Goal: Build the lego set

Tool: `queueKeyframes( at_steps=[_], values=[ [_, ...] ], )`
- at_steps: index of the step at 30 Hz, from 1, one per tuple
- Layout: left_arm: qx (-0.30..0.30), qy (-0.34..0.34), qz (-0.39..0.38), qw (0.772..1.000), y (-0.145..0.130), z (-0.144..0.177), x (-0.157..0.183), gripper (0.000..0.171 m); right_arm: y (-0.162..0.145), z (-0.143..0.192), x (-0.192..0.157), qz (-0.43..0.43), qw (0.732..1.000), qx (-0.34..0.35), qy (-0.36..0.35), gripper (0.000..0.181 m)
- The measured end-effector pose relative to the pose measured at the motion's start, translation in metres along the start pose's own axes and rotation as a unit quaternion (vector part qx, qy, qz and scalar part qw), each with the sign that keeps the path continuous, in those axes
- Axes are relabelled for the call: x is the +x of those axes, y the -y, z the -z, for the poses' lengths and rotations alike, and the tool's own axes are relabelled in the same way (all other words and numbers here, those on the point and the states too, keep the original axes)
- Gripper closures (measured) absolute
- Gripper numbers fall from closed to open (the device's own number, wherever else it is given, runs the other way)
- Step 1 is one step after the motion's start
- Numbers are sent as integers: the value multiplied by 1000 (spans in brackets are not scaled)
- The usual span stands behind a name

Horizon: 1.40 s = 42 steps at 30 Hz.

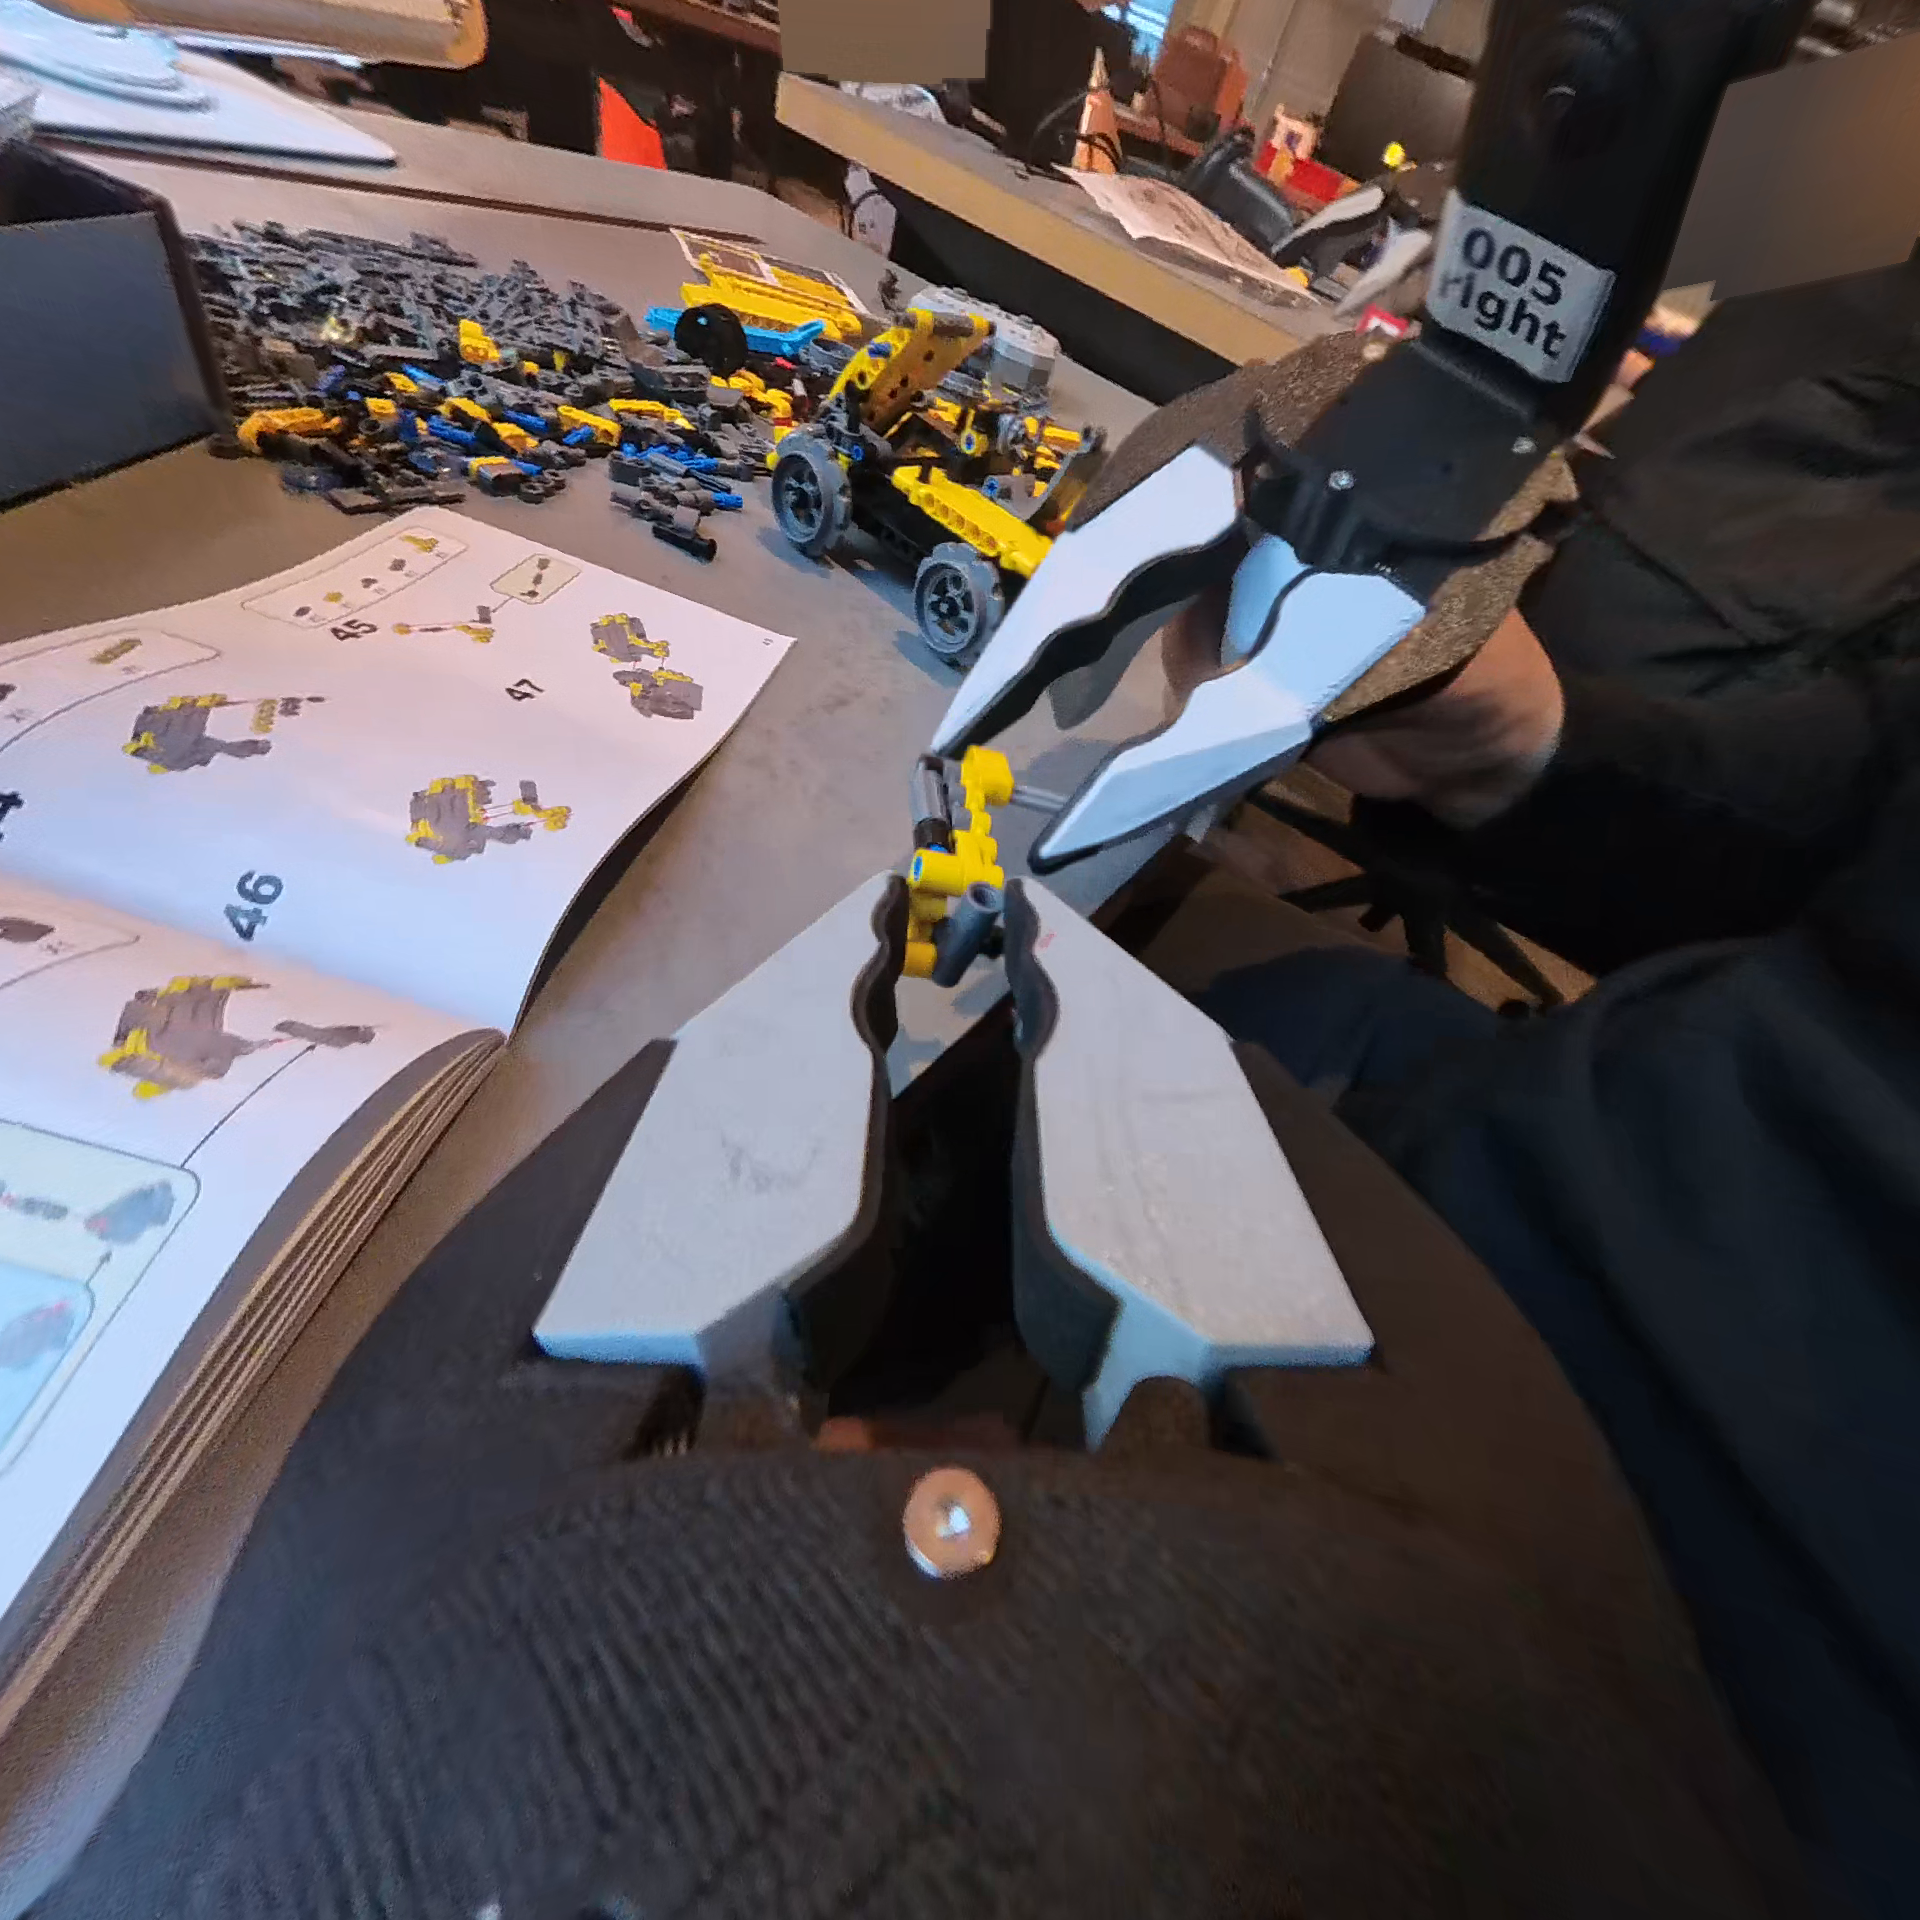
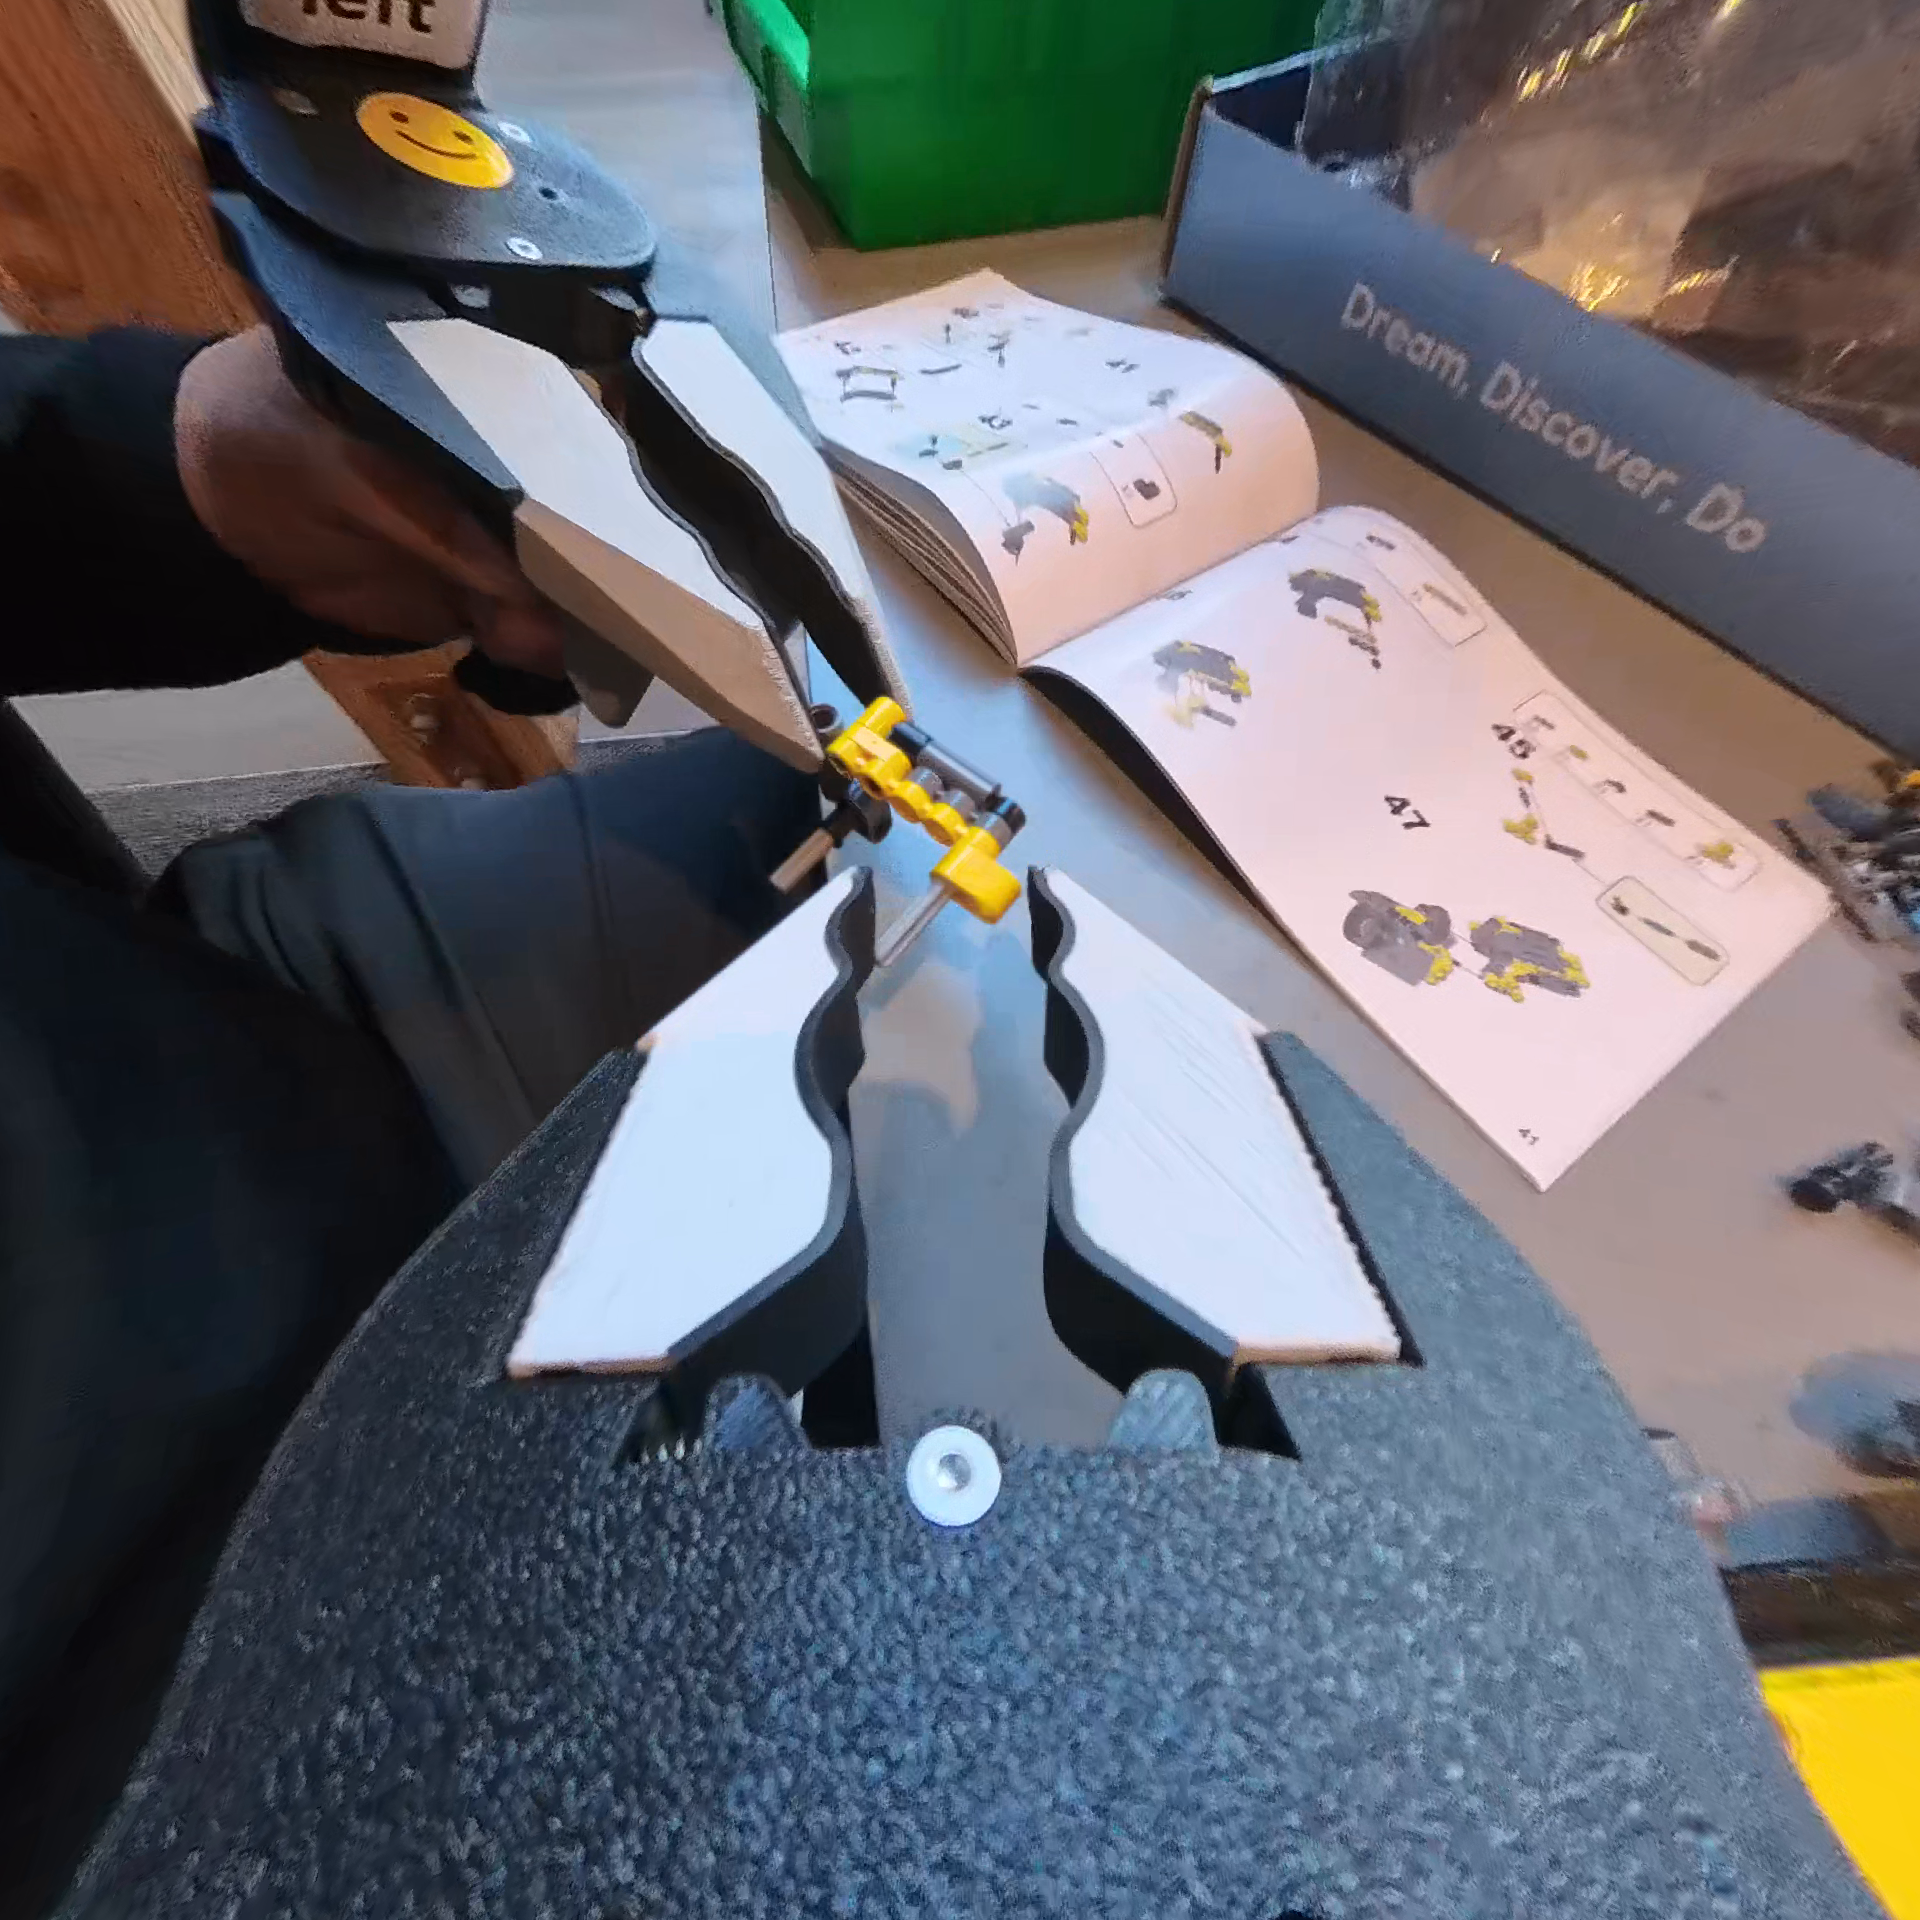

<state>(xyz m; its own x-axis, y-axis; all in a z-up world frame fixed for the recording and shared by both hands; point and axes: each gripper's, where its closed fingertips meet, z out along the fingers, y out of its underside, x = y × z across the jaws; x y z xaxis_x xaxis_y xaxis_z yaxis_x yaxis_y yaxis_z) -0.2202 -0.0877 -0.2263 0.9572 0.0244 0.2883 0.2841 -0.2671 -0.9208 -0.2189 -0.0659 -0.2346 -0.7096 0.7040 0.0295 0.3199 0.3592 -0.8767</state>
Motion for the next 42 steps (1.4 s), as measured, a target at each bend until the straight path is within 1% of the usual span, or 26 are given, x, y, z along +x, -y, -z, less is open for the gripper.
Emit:
queueKeyframes(
  at_steps=[3,6,11,17,20,23,25,27,29,30,31,32,33,35,37,38,40,41,42],
  values=[
    [-8,12,3,1000,0,-6,-4,155,2,-6,4,-11,1000,-6,10,151],
    [5,15,-1,1000,7,-8,-4,155,4,-6,8,-8,1000,-1,13,149],
    [14,-15,29,999,11,-13,2,154,11,-3,10,-33,999,22,32,151],
    [31,-41,24,998,21,-13,11,155,11,9,9,-33,999,32,24,157],
    [26,-50,14,998,21,-18,16,154,10,17,9,-34,999,31,16,158],
    [3,-28,-6,1000,16,-25,14,154,0,18,13,-19,1000,-2,-19,159],
    [-22,5,-23,999,10,-27,9,152,-3,16,15,-13,999,-19,-41,160],
    [-44,44,-47,997,1,-22,4,140,-6,15,20,2,997,-38,-74,161],
    [-44,81,-67,993,-4,-14,-1,134,-8,14,28,15,993,-49,-110,161],
    [-40,89,-70,993,-7,-10,1,131,-9,14,31,19,991,-53,-123,161],
    [-38,87,-70,993,-10,-7,4,133,-11,12,34,17,990,-58,-130,161],
    [-37,73,-67,994,-13,-5,11,141,-13,10,35,10,989,-63,-130,161],
    [-36,58,-59,996,-16,-4,16,146,-15,7,34,0,990,-66,-127,161],
    [-31,27,-38,998,-21,-3,26,151,-17,4,36,-14,989,-75,-126,161],
    [-27,-1,-18,999,-23,-1,33,152,-17,3,40,-26,988,-80,-128,161],
    [-23,-11,-13,1000,-22,0,34,151,-18,2,41,-36,988,-86,-125,161],
    [-18,-16,-14,1000,-19,3,35,142,-23,-1,44,-56,986,-104,-119,161],
    [-15,-12,-19,1000,-18,4,35,134,-25,-3,46,-60,985,-109,-120,161],
    [-10,-4,-27,1000,-17,5,34,120,-27,-5,47,-60,984,-112,-124,161]
  ],
)
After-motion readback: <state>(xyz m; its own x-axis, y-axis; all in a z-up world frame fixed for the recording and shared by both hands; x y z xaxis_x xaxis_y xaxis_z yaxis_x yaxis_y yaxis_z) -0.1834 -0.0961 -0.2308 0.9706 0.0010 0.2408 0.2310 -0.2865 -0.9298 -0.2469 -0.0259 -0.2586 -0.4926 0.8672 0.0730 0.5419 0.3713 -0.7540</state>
